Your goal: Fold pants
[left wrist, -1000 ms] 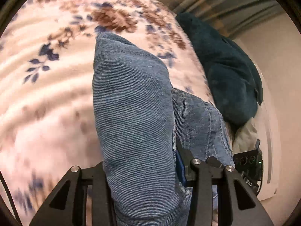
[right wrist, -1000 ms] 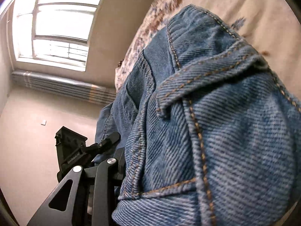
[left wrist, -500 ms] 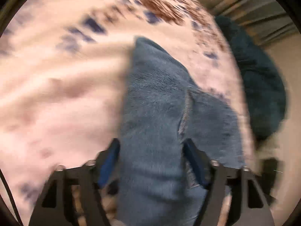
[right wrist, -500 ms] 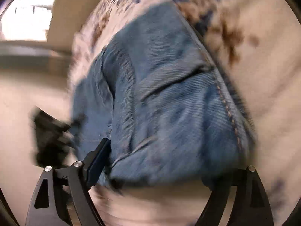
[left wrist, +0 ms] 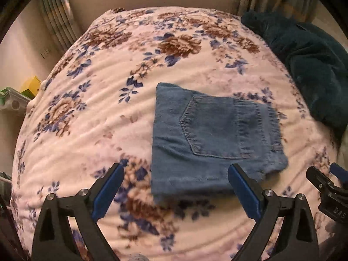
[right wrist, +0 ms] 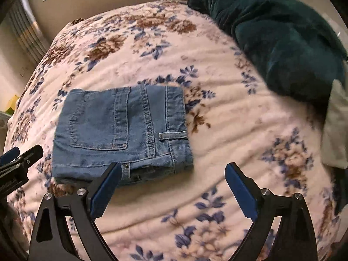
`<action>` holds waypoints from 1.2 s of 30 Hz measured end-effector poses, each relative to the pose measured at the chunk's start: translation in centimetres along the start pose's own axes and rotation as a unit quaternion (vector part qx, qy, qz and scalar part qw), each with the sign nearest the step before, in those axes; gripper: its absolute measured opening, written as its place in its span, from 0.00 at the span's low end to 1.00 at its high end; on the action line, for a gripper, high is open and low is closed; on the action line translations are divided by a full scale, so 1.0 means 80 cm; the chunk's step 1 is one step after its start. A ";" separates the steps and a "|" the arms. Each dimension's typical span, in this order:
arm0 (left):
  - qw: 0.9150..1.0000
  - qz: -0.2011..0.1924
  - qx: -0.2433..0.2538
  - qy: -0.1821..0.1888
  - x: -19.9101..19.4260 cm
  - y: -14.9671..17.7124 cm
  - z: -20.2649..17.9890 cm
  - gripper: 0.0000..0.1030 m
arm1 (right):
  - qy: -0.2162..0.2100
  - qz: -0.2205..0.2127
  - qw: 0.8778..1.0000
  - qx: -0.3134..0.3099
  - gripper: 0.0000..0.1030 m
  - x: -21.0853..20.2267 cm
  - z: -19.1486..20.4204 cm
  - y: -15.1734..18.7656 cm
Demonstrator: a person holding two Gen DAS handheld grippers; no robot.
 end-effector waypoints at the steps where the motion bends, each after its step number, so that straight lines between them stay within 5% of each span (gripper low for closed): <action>1: 1.000 -0.002 0.000 0.000 -0.016 0.000 -0.005 0.95 | -0.004 -0.006 1.000 -0.003 0.95 -0.052 -0.011 -0.003; 19: 0.995 -0.095 -0.004 -0.025 -0.410 0.071 -0.033 0.95 | -0.019 -0.105 0.993 -0.043 0.95 -0.464 -0.066 0.027; 27: 0.990 -0.139 0.005 -0.006 -0.611 0.136 -0.043 0.95 | -0.013 -0.139 0.990 -0.033 0.95 -0.679 -0.087 0.108; 36: 0.988 -0.151 0.015 -0.007 -0.753 0.201 -0.038 0.95 | -0.001 -0.202 0.979 -0.033 0.95 -0.910 -0.105 0.201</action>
Point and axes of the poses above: each gripper's, at about its wrist camera, not at the fingertips, and x roughly the way its jaws point, z to its left, y to its underside, the point moved 2 cm from there along x, roughly the way its jaws point, and after that the axes turned 10 degrees about -z, right-handed, at the moved point
